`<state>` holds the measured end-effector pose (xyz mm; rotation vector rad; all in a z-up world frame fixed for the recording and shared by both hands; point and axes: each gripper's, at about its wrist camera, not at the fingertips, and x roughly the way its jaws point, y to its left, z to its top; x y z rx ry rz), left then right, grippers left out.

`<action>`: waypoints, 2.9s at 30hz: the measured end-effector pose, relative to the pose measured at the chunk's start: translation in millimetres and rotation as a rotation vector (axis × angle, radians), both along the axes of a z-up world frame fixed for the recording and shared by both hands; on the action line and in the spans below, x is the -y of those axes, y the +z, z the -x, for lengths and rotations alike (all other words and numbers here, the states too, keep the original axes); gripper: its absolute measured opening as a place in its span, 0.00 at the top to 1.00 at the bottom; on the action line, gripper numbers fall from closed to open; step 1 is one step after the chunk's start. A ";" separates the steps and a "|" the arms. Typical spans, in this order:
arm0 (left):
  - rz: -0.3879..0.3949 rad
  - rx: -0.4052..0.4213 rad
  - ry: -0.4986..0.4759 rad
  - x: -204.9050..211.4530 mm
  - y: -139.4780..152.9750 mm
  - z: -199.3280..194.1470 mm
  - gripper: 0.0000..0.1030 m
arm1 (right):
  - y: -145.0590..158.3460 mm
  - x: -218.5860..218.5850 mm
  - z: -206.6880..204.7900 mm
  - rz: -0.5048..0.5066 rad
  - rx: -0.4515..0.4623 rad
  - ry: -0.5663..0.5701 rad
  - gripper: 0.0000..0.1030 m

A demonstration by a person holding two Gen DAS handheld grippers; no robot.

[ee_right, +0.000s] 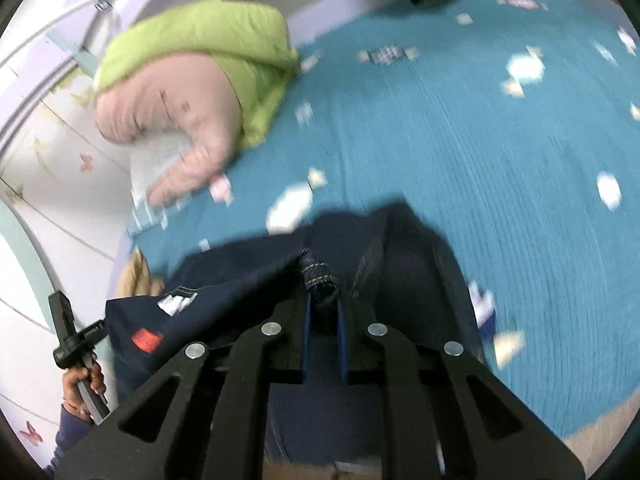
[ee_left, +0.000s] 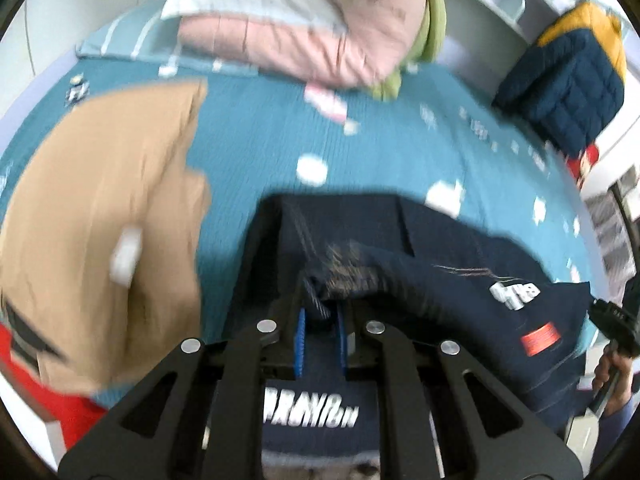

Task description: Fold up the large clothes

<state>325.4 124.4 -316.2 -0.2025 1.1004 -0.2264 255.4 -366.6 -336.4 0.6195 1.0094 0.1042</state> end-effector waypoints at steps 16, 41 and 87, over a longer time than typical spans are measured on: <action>-0.097 -0.025 0.101 -22.5 0.0 82.3 0.43 | 4.1 -11.0 47.7 0.127 -0.042 -0.003 0.84; 0.030 -0.151 0.004 21.0 -78.4 63.7 0.33 | -54.4 -61.8 -26.6 0.087 -0.179 0.050 0.95; 0.050 -0.164 0.253 -57.7 -102.0 67.9 0.25 | -120.7 -182.3 -11.5 -0.099 -0.224 0.119 1.00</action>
